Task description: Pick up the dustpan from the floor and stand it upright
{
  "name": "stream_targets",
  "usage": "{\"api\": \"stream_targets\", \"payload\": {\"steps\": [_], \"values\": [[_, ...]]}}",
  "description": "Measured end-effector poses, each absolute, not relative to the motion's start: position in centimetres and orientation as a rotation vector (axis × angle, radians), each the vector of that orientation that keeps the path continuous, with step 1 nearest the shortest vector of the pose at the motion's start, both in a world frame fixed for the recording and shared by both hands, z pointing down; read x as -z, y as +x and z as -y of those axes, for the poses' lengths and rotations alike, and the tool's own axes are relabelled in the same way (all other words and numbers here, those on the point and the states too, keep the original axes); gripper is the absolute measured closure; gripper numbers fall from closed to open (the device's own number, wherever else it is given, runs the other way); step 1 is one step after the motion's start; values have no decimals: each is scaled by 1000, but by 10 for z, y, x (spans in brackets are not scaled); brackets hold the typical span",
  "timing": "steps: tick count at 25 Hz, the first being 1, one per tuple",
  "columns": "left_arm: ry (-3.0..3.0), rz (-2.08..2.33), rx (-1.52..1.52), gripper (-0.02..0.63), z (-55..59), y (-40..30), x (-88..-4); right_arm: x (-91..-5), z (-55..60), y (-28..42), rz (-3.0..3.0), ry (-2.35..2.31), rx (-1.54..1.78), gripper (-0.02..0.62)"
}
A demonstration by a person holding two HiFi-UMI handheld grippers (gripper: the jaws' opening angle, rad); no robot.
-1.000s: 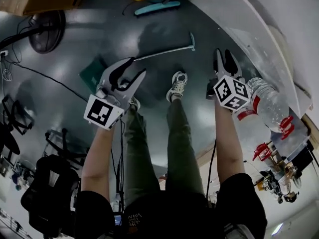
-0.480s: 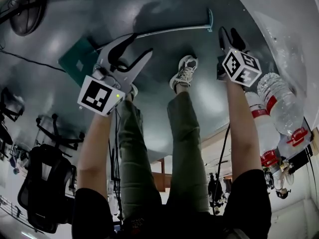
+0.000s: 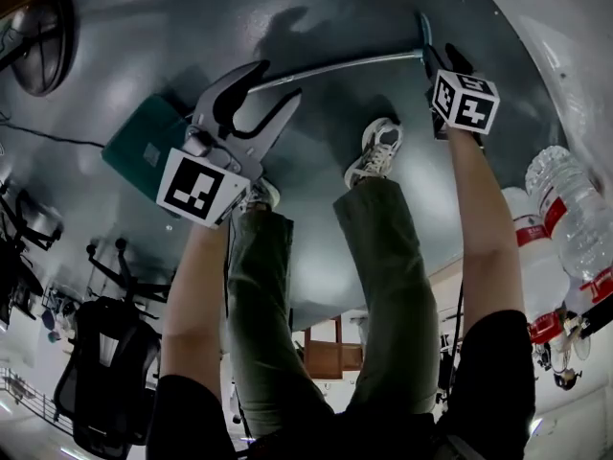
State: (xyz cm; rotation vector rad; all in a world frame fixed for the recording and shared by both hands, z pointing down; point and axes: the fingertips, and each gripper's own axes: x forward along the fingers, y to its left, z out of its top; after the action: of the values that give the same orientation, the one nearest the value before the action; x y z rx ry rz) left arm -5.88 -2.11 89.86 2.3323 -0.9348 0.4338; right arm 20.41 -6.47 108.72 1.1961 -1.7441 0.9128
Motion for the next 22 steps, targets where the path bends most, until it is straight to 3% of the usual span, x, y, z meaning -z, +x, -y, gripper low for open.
{"api": "stream_targets", "payload": {"steps": [12,15,22], "values": [[2380,929,-461,377,22,-59,-953,-1162,73,207,1677,1136,-860,440],[2358,923,-454,377,21,-55,-956,-1166,70,210,1648,1109,-837,521],[2292,915,-416,377,18,-56,-937,-1145,65,214,1617,1139,-895,531]]}}
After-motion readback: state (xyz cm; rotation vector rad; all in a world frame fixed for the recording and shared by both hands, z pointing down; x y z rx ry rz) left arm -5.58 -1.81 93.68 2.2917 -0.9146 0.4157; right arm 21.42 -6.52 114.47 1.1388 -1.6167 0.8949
